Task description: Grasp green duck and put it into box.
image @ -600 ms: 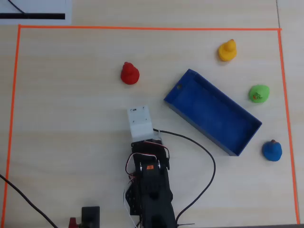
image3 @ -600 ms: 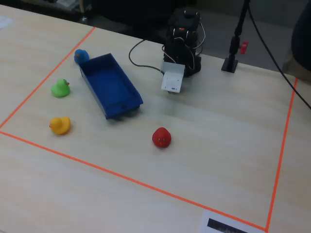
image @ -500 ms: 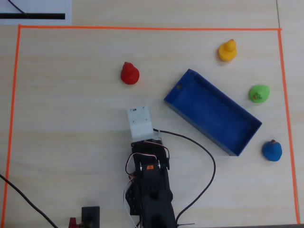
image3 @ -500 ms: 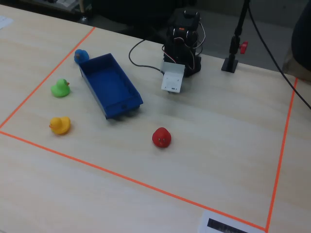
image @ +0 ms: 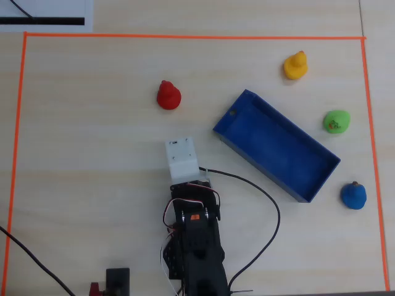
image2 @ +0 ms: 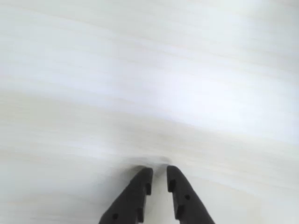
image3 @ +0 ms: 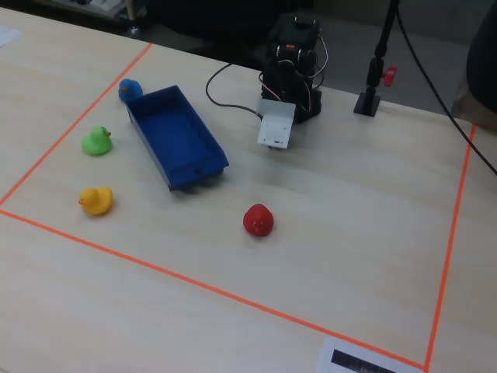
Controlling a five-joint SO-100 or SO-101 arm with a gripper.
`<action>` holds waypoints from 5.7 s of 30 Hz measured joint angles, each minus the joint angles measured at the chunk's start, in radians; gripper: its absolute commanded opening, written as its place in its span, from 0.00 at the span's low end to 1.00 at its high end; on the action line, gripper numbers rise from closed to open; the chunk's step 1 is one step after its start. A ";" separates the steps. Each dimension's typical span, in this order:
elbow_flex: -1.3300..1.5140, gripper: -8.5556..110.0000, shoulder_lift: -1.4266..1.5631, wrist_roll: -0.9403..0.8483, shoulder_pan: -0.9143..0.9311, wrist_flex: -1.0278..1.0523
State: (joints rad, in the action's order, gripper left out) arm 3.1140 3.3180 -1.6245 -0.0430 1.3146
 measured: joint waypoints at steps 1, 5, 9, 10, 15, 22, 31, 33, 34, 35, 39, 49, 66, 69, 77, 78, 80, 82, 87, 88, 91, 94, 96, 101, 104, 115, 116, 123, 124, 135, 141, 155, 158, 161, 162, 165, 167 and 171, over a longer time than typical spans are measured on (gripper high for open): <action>0.000 0.08 0.000 0.000 0.000 0.000; 0.000 0.08 0.000 0.000 0.000 0.000; 0.000 0.07 0.000 0.000 0.000 0.000; 0.000 0.07 0.000 0.000 0.000 0.000; 0.000 0.08 0.000 0.000 0.000 0.000; 0.000 0.07 0.000 0.000 0.000 0.000; 0.000 0.07 0.000 0.000 0.000 0.000; 0.000 0.07 0.000 0.000 0.000 0.000; 0.000 0.07 0.000 0.000 0.000 0.000; 0.000 0.07 0.000 0.000 0.000 0.000; 0.000 0.07 0.000 0.000 0.000 0.000; 0.000 0.07 0.000 0.003 0.000 0.000; -0.114 0.07 -0.094 -0.032 0.071 0.023; -0.250 0.07 -0.210 -0.037 0.098 0.054; -0.795 0.07 -0.621 -0.012 0.242 0.025; -0.879 0.07 -0.678 -0.009 0.267 0.025; -1.048 0.07 -0.802 -0.008 0.318 0.025; -1.218 0.07 -0.933 0.002 0.371 0.025; -1.601 0.12 -1.244 0.095 0.520 -0.087; -1.672 0.15 -1.305 0.120 0.552 -0.126; -1.864 0.21 -1.486 0.152 0.657 -0.224; -2.016 0.22 -1.654 0.150 0.749 -0.296; -2.088 0.22 -1.750 0.138 0.801 -0.342; -2.220 0.22 -1.954 0.124 0.882 -0.399; -2.281 0.23 -2.057 0.126 0.896 -0.428; -2.450 0.23 -2.431 0.104 0.966 -0.595; -2.454 0.23 -2.456 0.098 0.976 -0.603; -2.484 0.25 -2.543 -0.009 1.039 -0.499; -2.493 0.25 -2.554 -0.029 1.045 -0.449; -2.534 0.27 -2.583 -0.052 1.019 -0.250; -2.582 0.27 -2.622 -0.055 0.991 -0.225; -2.671 0.27 -2.726 -0.055 0.985 -0.210; -2.700 0.19 -2.747 -0.055 0.985 -0.210; -2.714 0.08 -2.755 -0.055 0.985 -0.210; -2.714 0.07 -2.755 -0.051 0.985 -0.210; -2.715 0.07 -2.755 -0.051 0.973 -0.221; -2.715 0.07 -2.755 -0.052 0.971 -0.224; -2.723 0.07 -2.755 -0.055 0.965 -0.219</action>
State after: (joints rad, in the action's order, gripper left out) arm 0.3912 0.5630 -1.6797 0.9219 1.0953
